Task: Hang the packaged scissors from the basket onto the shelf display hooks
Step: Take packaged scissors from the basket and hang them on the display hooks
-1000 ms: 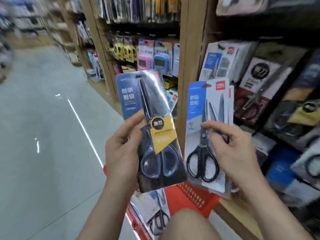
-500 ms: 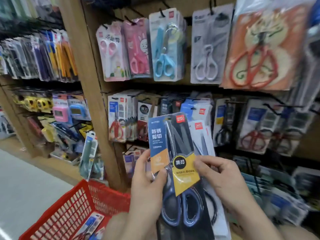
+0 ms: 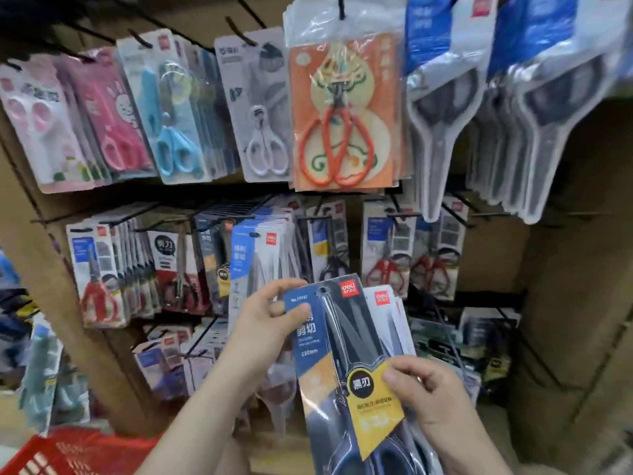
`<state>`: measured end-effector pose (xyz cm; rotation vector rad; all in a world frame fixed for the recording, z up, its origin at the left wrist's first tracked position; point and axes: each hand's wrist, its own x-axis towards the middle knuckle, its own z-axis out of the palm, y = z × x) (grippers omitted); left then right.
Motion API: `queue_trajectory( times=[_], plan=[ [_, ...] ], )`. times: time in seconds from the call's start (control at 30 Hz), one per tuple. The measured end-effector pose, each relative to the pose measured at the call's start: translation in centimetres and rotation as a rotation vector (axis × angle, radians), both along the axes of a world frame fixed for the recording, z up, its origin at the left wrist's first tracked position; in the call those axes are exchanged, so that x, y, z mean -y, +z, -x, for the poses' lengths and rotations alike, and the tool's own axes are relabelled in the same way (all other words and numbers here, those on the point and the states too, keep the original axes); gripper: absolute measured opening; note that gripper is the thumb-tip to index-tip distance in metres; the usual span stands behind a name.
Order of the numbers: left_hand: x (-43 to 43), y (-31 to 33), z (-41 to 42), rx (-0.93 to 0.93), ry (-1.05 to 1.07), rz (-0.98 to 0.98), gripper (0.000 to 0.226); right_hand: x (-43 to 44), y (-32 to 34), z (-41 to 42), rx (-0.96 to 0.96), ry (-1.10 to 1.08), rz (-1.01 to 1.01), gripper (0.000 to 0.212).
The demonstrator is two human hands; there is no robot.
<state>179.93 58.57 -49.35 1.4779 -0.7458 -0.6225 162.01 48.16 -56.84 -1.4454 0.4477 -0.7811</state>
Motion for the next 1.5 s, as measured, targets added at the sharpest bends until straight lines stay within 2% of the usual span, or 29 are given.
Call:
queue_trajectory(
  times=[0.13,0.2,0.33,0.37,0.43,0.5,0.63,0.7,0.73,0.83,0.97,1.13,1.3,1.5],
  plan=[
    [2.3,-2.0,1.0,-0.06,-0.002,-0.008,0.021,1.2,-1.3,1.2,-0.086,-0.022,0.048,0.046],
    [3.5,-3.0,1.4,-0.102,0.001,0.005,0.022,1.6,-1.7,1.6,-0.089,-0.071,0.05,0.057],
    [5.1,-3.9,2.5,-0.202,-0.023,0.047,0.024,1.7,-1.6,2.1,-0.048,-0.171,0.086,0.062],
    [5.2,-4.3,2.7,-0.22,-0.042,0.043,0.028,1.6,-1.4,2.1,-0.028,-0.202,0.065,0.06],
    [5.1,-5.1,3.2,-0.251,-0.107,0.023,0.036,1.4,-0.7,1.9,0.01,-0.278,0.032,0.041],
    [4.3,-5.8,3.9,-0.252,-0.2,-0.015,0.034,1.5,-0.1,1.7,0.032,-0.362,0.003,0.028],
    [2.7,-6.1,5.2,-0.245,-0.273,-0.046,0.019,2.2,1.0,1.0,0.046,-0.423,-0.007,0.04],
    [2.6,-6.0,5.3,-0.22,-0.226,-0.023,0.016,2.8,1.3,0.8,0.015,-0.458,-0.037,0.048],
    [2.5,-6.0,5.2,-0.207,-0.206,-0.013,0.016,3.2,1.1,0.8,-0.004,-0.472,-0.048,0.045],
    [2.2,-6.0,4.6,-0.145,-0.141,-0.005,0.017,4.4,-0.2,1.4,-0.063,-0.514,-0.048,0.008],
    [1.8,-6.3,3.6,0.023,-0.005,0.026,0.03,5.5,-1.4,2.3,-0.121,-0.507,0.022,0.024],
    [1.4,-6.4,2.2,0.206,0.185,0.056,0.036,5.8,-1.1,2.5,-0.114,-0.415,0.092,0.03],
    [0.8,-6.6,2.2,0.312,0.214,0.025,0.038,4.6,-0.4,2.0,-0.068,-0.346,0.155,0.044],
    [1.7,-6.6,2.2,0.247,0.208,-0.006,0.033,3.8,-0.3,1.7,-0.102,-0.332,0.163,0.052]
  ],
)
